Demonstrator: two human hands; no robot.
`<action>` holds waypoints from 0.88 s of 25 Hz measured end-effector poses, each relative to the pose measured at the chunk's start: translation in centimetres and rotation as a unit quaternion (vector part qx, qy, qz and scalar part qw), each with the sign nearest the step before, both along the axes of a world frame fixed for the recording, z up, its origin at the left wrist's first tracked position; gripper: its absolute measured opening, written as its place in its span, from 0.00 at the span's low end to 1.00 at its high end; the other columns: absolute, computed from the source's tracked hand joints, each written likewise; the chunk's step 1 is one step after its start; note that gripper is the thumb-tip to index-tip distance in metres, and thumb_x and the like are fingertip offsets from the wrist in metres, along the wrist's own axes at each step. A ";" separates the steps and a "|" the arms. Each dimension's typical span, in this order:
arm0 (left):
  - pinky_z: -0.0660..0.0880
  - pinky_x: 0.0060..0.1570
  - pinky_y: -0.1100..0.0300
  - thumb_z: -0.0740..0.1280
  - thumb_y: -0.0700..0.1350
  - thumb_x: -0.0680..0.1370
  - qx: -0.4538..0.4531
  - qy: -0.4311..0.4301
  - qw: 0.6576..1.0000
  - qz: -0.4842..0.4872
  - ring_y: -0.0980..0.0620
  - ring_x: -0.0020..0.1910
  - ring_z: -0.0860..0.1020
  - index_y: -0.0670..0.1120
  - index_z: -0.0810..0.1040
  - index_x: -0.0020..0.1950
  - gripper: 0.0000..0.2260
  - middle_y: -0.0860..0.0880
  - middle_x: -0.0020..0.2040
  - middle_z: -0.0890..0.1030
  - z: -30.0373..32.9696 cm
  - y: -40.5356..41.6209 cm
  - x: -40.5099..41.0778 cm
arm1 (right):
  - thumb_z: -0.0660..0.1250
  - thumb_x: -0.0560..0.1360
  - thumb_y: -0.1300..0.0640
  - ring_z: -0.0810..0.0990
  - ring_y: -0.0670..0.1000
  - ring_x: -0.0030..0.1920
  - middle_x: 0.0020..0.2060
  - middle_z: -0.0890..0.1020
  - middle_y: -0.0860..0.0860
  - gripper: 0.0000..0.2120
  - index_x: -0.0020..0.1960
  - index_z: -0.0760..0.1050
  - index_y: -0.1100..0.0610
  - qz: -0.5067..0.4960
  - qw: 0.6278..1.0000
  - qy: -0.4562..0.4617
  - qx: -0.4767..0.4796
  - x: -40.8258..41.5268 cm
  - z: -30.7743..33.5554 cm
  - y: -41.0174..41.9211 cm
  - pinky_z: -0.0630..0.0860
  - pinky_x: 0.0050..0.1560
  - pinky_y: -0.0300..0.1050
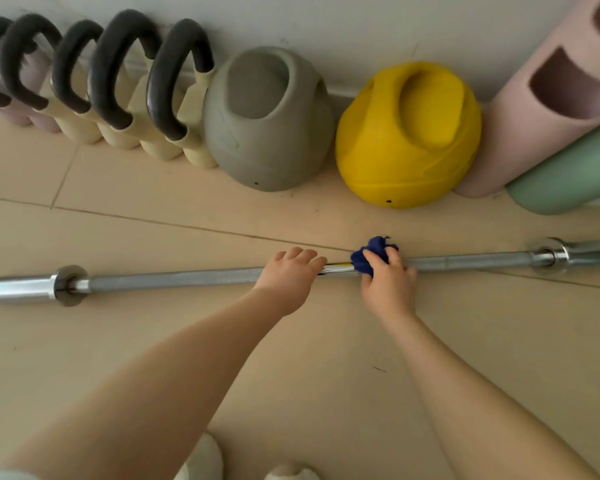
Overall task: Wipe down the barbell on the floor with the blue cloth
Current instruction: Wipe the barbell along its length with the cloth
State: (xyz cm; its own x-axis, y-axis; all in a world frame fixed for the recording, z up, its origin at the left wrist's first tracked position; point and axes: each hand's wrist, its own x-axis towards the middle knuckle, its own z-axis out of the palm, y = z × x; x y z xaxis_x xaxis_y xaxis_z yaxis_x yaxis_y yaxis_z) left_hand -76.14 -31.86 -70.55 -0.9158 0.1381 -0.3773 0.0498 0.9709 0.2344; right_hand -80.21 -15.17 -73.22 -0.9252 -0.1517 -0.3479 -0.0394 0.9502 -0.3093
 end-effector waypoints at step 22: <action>0.65 0.54 0.54 0.62 0.39 0.76 0.010 -0.007 1.000 -0.024 0.43 0.55 0.74 0.44 0.74 0.57 0.10 0.44 0.54 0.77 -3.8 1.1 -3.3 | 0.57 0.76 0.62 0.71 0.64 0.57 0.63 0.66 0.61 0.20 0.67 0.68 0.52 -0.133 0.983 -0.042 0.116 -0.5 0.9 -2.7 0.71 0.53 0.52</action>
